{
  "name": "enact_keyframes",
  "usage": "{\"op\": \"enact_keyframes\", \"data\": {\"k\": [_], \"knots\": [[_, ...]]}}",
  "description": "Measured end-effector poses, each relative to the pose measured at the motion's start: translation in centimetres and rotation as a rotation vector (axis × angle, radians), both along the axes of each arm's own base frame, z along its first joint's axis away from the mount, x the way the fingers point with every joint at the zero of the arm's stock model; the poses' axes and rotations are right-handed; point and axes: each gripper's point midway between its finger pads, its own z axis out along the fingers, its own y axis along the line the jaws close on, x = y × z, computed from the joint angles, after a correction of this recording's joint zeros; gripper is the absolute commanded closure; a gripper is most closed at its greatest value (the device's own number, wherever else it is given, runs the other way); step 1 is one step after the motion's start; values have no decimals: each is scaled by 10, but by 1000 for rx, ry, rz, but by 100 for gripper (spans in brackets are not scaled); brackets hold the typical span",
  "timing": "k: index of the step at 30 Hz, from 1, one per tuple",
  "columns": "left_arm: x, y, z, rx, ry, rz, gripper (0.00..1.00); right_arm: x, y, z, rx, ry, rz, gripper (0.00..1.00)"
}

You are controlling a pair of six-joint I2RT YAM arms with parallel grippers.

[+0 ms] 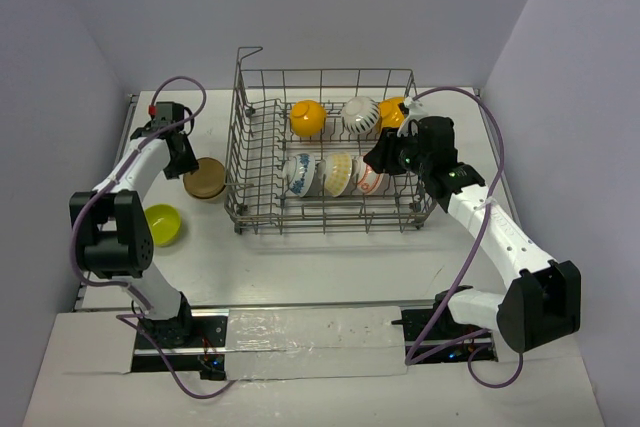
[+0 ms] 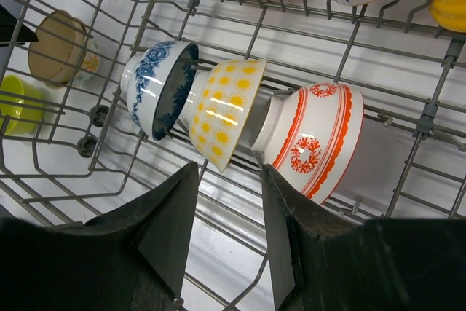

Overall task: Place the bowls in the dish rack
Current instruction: Pick up the bowl from the bowl.

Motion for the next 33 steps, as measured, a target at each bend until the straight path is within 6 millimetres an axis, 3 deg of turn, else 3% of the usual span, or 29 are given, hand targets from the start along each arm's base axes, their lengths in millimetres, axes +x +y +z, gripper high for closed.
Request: {"op": "enact_keyframes", "data": {"k": [10, 16, 20, 33], "knots": [[-2, -1, -23, -7, 52, -8, 69, 1, -1, -3, -6, 6, -5, 52], [-3, -3, -24, -14, 58, -15, 88, 2, -2, -5, -10, 12, -10, 52], [0, -6, -23, -28, 46, -21, 96, 2, -2, -5, -11, 13, -10, 52], [0, -7, -22, -34, 44, -25, 100, 1, -2, -6, -11, 15, -10, 52]]}}
